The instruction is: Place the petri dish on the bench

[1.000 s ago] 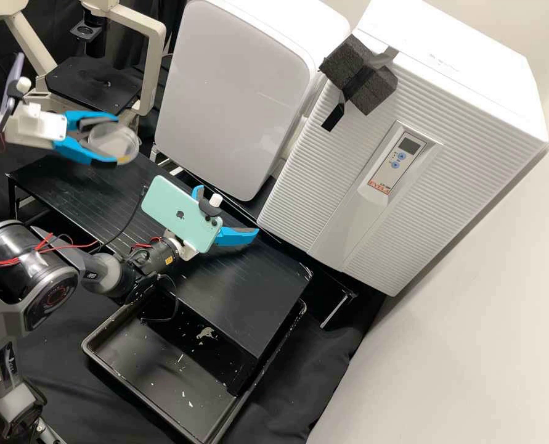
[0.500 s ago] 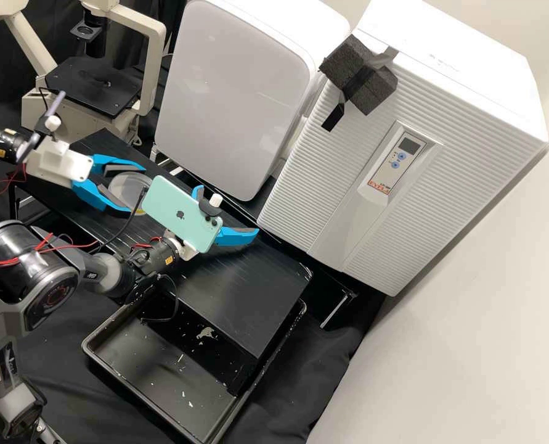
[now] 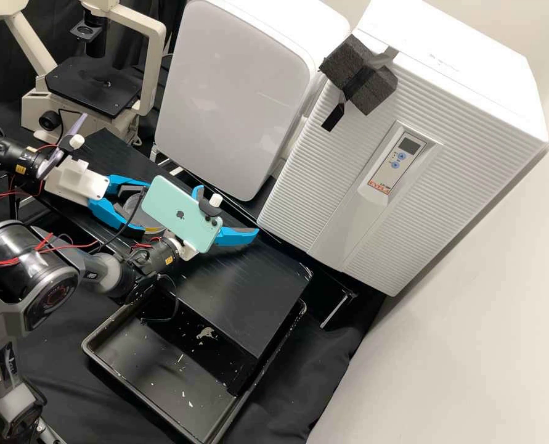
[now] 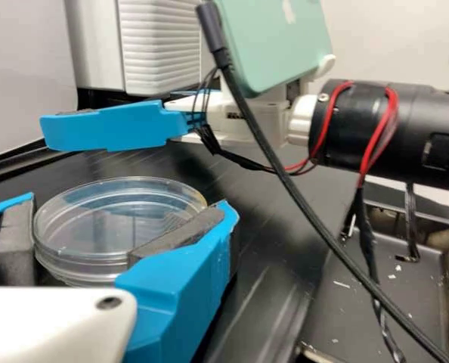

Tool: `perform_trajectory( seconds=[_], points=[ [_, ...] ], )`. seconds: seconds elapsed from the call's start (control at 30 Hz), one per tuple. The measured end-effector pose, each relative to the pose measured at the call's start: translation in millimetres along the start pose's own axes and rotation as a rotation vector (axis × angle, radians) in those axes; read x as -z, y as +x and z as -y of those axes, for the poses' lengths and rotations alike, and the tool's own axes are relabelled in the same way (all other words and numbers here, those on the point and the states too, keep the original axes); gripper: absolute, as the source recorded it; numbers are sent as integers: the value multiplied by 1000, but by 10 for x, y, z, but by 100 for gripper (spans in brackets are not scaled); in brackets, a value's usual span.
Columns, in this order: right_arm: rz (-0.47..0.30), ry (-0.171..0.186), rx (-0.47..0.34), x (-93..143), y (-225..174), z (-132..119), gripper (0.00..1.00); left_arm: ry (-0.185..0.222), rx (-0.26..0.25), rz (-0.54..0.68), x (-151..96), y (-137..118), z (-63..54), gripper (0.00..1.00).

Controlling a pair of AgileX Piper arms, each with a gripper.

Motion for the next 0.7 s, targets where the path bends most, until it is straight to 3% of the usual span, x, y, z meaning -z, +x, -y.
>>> perform_trajectory(
  seconds=[0.37,0.4,0.7],
  points=[
    [0,0,0,0,0,0,100,13,-27,-17,70,84,15,0],
    [0,0,0,0,0,0,100,14,-28,-17,72,86,19,100],
    [0,0,0,0,0,0,100,21,-33,-18,76,89,20,100]
  ],
)
